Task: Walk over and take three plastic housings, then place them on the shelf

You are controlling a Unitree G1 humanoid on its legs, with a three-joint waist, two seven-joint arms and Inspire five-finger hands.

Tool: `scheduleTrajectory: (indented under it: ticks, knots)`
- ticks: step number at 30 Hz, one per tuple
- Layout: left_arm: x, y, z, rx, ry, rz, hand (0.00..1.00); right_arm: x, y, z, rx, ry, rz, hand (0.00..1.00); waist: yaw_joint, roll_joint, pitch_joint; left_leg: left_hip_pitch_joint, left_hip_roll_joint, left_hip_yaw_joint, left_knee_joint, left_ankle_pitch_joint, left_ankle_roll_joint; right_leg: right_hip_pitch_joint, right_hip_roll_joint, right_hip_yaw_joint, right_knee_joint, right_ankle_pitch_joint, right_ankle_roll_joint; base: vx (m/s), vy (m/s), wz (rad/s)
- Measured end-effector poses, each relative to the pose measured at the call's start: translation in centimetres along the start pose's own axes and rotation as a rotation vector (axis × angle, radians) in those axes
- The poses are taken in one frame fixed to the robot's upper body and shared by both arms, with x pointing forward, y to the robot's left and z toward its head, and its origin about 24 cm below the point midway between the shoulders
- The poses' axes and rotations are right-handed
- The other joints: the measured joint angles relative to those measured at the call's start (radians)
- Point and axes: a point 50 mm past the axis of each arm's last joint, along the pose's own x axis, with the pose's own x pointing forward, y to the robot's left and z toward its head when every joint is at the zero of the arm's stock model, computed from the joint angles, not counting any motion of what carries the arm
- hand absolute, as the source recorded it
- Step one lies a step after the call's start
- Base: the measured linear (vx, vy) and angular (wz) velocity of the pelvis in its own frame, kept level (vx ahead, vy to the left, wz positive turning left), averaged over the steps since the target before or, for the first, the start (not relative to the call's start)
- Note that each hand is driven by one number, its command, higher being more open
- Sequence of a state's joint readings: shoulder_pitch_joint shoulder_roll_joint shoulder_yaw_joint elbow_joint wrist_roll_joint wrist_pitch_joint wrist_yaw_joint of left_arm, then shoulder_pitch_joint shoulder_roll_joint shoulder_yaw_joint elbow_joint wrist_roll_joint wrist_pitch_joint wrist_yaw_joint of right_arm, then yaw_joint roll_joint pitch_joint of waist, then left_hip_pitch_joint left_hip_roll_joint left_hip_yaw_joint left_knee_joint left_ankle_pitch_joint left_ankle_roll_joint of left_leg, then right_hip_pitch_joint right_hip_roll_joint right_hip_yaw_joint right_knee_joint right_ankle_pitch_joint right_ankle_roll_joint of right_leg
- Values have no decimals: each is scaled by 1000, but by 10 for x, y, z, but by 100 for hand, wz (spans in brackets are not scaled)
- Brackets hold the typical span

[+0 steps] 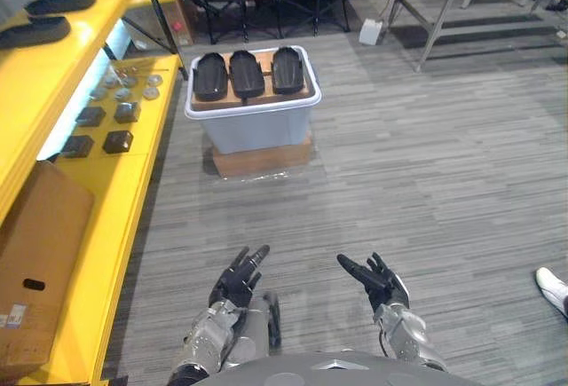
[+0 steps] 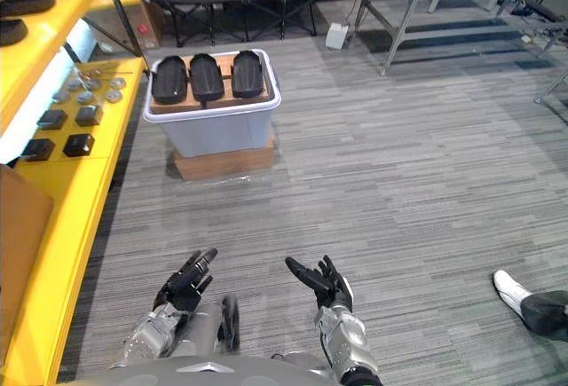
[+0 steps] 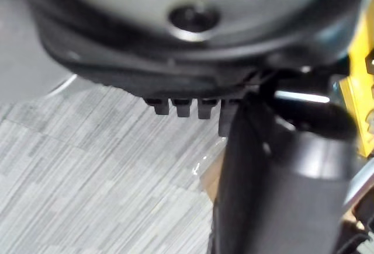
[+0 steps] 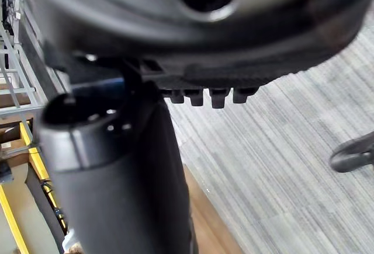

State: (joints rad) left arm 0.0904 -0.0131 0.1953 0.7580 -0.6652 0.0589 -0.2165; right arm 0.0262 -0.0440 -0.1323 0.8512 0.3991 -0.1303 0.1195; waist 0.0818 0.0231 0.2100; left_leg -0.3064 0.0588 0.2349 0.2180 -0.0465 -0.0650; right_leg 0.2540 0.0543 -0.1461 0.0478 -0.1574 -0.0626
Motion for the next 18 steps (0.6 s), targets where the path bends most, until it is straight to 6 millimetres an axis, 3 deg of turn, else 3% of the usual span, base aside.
scheduleTrajectory:
  ticks: [1, 2, 3, 5, 7, 9, 10, 11, 12, 13, 14, 15, 17, 18]
  knots:
    - [-2, 5, -1, -12, -12, 22, 100, -1, -1, -1, -6, 4, 2, 100, 1, 2, 0, 3, 11, 37, -33, 25, 8, 23, 2, 11, 1, -23, 15, 370, 125, -30]
    - [-4, 8, -2, -22, -20, 30, 100, -2, -3, -3, -5, 9, -3, 100, 3, 3, 0, 11, 22, 72, -35, 73, 54, 49, 1, 18, 4, -49, 28, 599, 218, -6]
    - [-4, 11, 2, -10, -36, 37, 100, -3, -4, -5, -3, 19, -5, 100, 3, -10, -3, 26, 16, 116, -20, 141, 123, 72, -21, 17, 19, -79, 49, 521, 204, 7]
    - [-3, 13, 7, 1, -39, 47, 100, -3, -2, -7, 2, 24, 5, 100, 9, -39, -2, 30, -23, 124, 0, 95, 163, 47, -60, 18, 90, -80, 60, 410, 174, 14]
    - [-3, 19, 5, 4, -21, 76, 100, -5, -5, -13, 3, 50, 1, 100, 15, -48, -7, 53, -61, 120, 8, 49, 192, 12, -96, 46, 217, -71, 78, 568, 279, 26]
    - [-5, 28, 2, 8, -2, 118, 100, -9, -10, -28, -10, 116, -20, 100, 15, -52, -10, 123, -100, 102, -1, -4, 195, -66, -126, 76, 483, -21, 241, 574, 257, 39]
    - [-8, 35, -1, 12, 8, 142, 100, -11, -11, -36, -9, 150, -26, 100, 8, -53, -11, 176, -123, 75, -12, -29, 191, -147, -142, 104, 693, 46, 339, 473, 184, 54]
    - [-10, 38, -4, 13, 16, 160, 100, -13, -10, -43, -2, 175, -30, 100, -1, -53, -12, 226, -139, 57, -26, -40, 192, -228, -166, 93, 861, 42, 334, 462, 172, 51]
    - [-10, 38, -4, 13, 14, 165, 100, -12, -11, -41, -9, 170, -28, 100, -1, -53, -13, 253, -147, 50, -43, -41, 190, -272, -185, 74, 912, 38, 329, 446, 153, 51]
    - [-10, 38, -6, 11, 18, 173, 100, -11, -11, -37, -13, 142, -27, 100, -7, -46, -14, 299, -158, 26, -72, -43, 190, -348, -227, 17, 946, 12, 284, 416, 132, 48]
    - [-8, 36, -6, 9, 18, 167, 100, -10, -12, -32, -14, 108, -29, 100, -10, -41, -13, 336, -159, -1, -91, -43, 190, -409, -253, -33, 903, -34, 213, 392, 113, 62]
    - [-7, 34, -6, 11, 19, 162, 100, -10, -12, -30, -13, 97, -29, 100, -12, -38, -10, 354, -158, -20, -98, -43, 190, -419, -261, -54, 849, -51, 210, 344, 58, 87]
    - [-4, 27, -6, 31, 41, 130, 100, -13, -16, -29, -2, 74, -49, 100, -33, -26, -13, 399, -150, -100, -99, -70, 161, -445, -260, -61, 579, -57, 189, 375, -25, 116]
    - [-1, 22, -7, 26, 42, 105, 100, -15, -21, -30, 9, 61, -64, 100, -39, -25, -22, 416, -146, -140, -87, -109, 174, -463, -248, -23, 482, -46, 197, 367, -70, 105]
